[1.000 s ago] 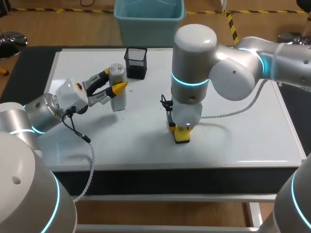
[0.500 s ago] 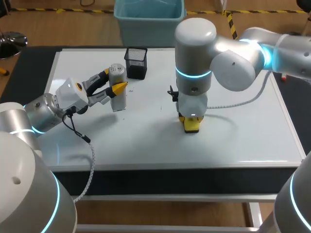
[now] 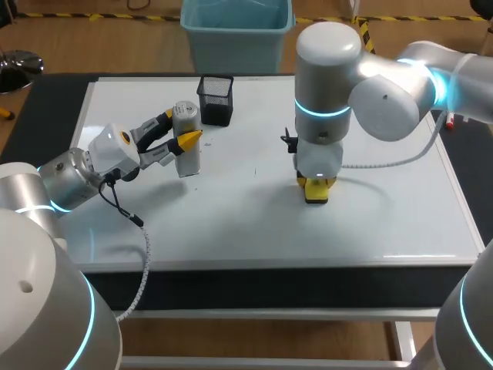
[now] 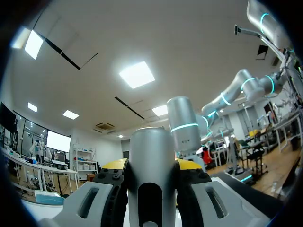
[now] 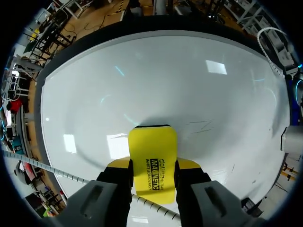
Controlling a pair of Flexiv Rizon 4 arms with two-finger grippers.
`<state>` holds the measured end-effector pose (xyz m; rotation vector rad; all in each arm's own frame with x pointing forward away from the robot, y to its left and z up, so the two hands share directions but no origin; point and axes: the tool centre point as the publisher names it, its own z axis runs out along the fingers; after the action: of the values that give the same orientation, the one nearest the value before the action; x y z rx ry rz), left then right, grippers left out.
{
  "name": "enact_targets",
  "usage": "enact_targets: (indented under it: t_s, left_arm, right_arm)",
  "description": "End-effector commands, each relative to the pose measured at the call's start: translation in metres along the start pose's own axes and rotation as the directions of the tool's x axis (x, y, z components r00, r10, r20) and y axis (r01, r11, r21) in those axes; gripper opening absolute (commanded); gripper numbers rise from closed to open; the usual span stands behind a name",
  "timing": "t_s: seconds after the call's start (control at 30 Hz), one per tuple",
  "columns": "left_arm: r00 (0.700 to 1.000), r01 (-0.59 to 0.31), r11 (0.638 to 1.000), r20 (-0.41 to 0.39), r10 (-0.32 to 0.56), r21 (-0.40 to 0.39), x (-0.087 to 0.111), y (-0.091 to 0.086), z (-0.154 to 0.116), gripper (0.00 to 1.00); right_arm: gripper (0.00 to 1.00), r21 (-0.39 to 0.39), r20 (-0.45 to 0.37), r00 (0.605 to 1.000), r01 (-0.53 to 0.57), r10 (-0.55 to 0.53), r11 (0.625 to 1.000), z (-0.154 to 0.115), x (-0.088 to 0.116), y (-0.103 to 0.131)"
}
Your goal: Pick up the inspection probe, press it on each red-marked spot on the whiteboard one by one, put down the probe, pick up the eraser, and wipe off all the red marks.
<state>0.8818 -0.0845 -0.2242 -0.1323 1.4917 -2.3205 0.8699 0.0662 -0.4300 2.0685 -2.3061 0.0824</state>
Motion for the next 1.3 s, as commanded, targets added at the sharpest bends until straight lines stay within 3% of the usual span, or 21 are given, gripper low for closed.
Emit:
enact_targets:
  t_s: [0.03, 0.37, 0.63, 1.3]
  left_arm:
    - [1.0, -0.002, 1.0, 0.001, 0.002, 0.0, 0.0, -0.001, 0.001, 0.0]
    - [1.0, -0.002, 1.0, 0.001, 0.002, 0.0, 0.0, -0.001, 0.001, 0.0]
    - [1.0, -0.002, 1.0, 0.001, 0.002, 0.0, 0.0, -0.001, 0.001, 0.0]
    - [1.0, -0.002, 1.0, 0.001, 0.002, 0.0, 0.0, -0.001, 0.001, 0.0]
  right_arm:
    - [0.0, 0.002, -0.002, 1.0, 0.014, -0.014, 1.0, -0.02, 0.008, -0.007]
    - [0.0, 0.045, 0.016, 1.0, 0.004, -0.004, 0.999, -0.067, 0.027, -0.037]
    - [0.0, 0.038, -0.008, 1.0, -0.019, 0.02, 0.999, -0.075, 0.047, -0.057]
    - [0.0, 0.045, -0.005, 0.999, -0.04, 0.04, 0.998, -0.081, 0.05, -0.059]
